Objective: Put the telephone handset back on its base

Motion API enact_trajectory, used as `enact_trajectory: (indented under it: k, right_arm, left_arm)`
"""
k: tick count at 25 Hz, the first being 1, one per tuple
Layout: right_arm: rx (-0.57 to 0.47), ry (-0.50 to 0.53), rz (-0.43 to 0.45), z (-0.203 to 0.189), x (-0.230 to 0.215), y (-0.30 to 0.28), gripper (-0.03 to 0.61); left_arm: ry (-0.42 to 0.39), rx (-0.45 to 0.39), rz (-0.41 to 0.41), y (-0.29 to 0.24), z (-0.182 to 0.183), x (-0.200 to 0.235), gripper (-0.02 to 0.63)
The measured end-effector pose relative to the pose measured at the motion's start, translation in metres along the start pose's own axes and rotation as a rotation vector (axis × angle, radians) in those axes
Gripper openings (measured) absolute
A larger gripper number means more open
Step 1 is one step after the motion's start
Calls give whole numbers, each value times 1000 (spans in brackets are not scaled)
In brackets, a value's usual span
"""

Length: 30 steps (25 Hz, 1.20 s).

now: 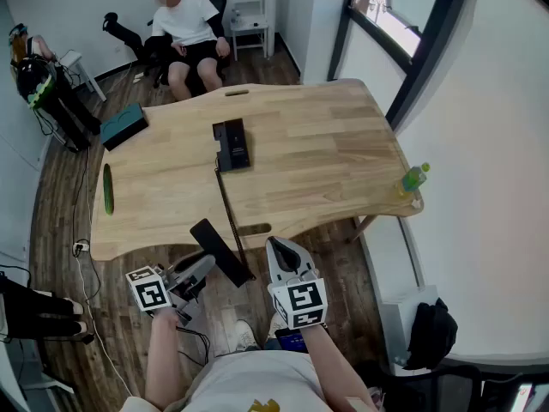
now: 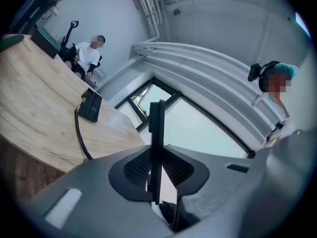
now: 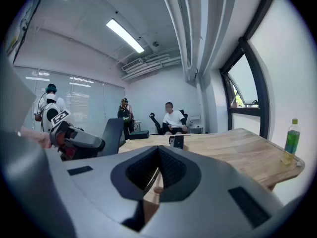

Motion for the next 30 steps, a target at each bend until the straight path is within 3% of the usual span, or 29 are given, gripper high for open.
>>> enact_trajectory:
  k: [8, 20, 30]
  right_arm:
    - [-2, 0, 23, 3, -15, -5, 3]
    - [-52, -81, 26, -1, -54, 7, 3]
    - [-36, -93, 14, 0, -82, -24, 3]
  left_arm:
    - [14, -28, 18, -7, 2, 2, 69]
    - [10, -60, 76, -13, 6, 10, 69]
    - [30, -24, 63, -42, 22, 35, 69]
Point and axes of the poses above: the fingertips, and each gripper's own axes: y backward along the fingers, x to its left, z out of its top, the point moved 6 cm from there along y, backward along the fingers, and after that the axes turned 1 degree about -z, right-handed, at the moved point
